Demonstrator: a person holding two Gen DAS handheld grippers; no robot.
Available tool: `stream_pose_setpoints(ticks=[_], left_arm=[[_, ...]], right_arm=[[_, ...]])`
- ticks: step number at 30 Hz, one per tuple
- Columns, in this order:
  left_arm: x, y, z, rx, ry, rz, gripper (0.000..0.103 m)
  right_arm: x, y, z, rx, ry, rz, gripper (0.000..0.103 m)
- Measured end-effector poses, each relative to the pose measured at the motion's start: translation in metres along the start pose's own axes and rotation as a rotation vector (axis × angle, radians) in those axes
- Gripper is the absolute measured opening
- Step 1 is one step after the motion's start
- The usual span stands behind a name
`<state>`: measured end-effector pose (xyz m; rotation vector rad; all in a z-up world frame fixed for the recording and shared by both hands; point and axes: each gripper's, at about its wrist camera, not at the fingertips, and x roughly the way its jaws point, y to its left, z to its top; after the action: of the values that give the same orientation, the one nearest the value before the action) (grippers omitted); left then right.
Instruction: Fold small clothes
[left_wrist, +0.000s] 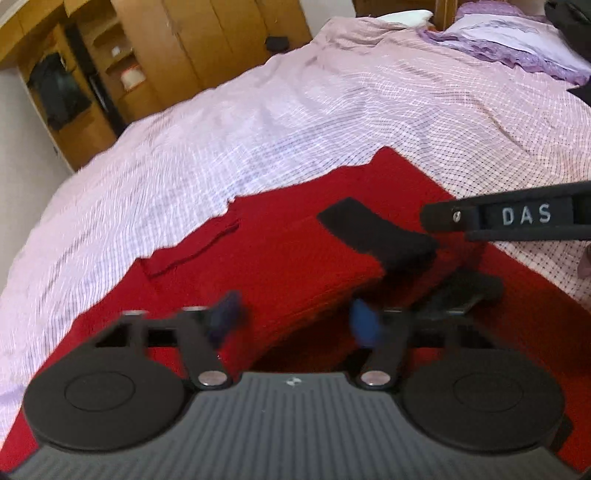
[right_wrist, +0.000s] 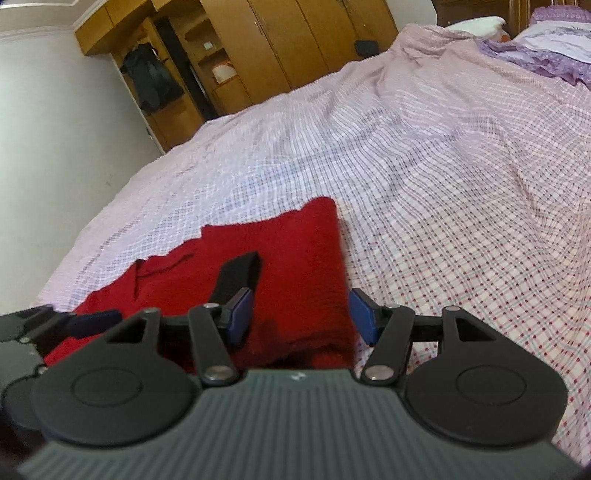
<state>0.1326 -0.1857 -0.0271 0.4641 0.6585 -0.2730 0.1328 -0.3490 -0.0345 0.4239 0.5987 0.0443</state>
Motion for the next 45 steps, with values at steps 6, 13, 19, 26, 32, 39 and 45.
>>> stream_pose_setpoints(ticks=[6, 13, 19, 26, 32, 39, 45], left_arm=[[-0.011, 0.039, -0.001, -0.266, -0.055, 0.029, 0.024], [-0.018, 0.104, -0.035, -0.5, -0.002, 0.144, 0.025], [-0.018, 0.135, -0.084, -0.622, 0.099, 0.082, 0.041], [-0.026, 0.152, -0.111, -0.67, 0.098, 0.062, 0.054], [-0.048, 0.171, -0.112, -0.693, 0.037, 0.079, 0.055], [-0.045, 0.195, -0.108, -0.674, 0.032, 0.155, 0.055], [-0.005, 0.195, -0.099, -0.636, 0.102, 0.107, 0.055]], right_arm=[[0.002, 0.002, -0.001, -0.024, -0.004, 0.001, 0.061], [0.006, 0.002, -0.002, -0.021, 0.007, -0.01, 0.061], [0.01, 0.004, -0.004, -0.03, 0.012, -0.028, 0.061], [0.01, 0.004, -0.004, -0.034, 0.013, -0.032, 0.061], [0.01, 0.004, -0.005, -0.033, 0.012, -0.035, 0.061], [0.01, 0.007, -0.007, -0.045, 0.006, -0.044, 0.061], [0.012, 0.008, -0.008, -0.055, 0.003, -0.053, 0.061]])
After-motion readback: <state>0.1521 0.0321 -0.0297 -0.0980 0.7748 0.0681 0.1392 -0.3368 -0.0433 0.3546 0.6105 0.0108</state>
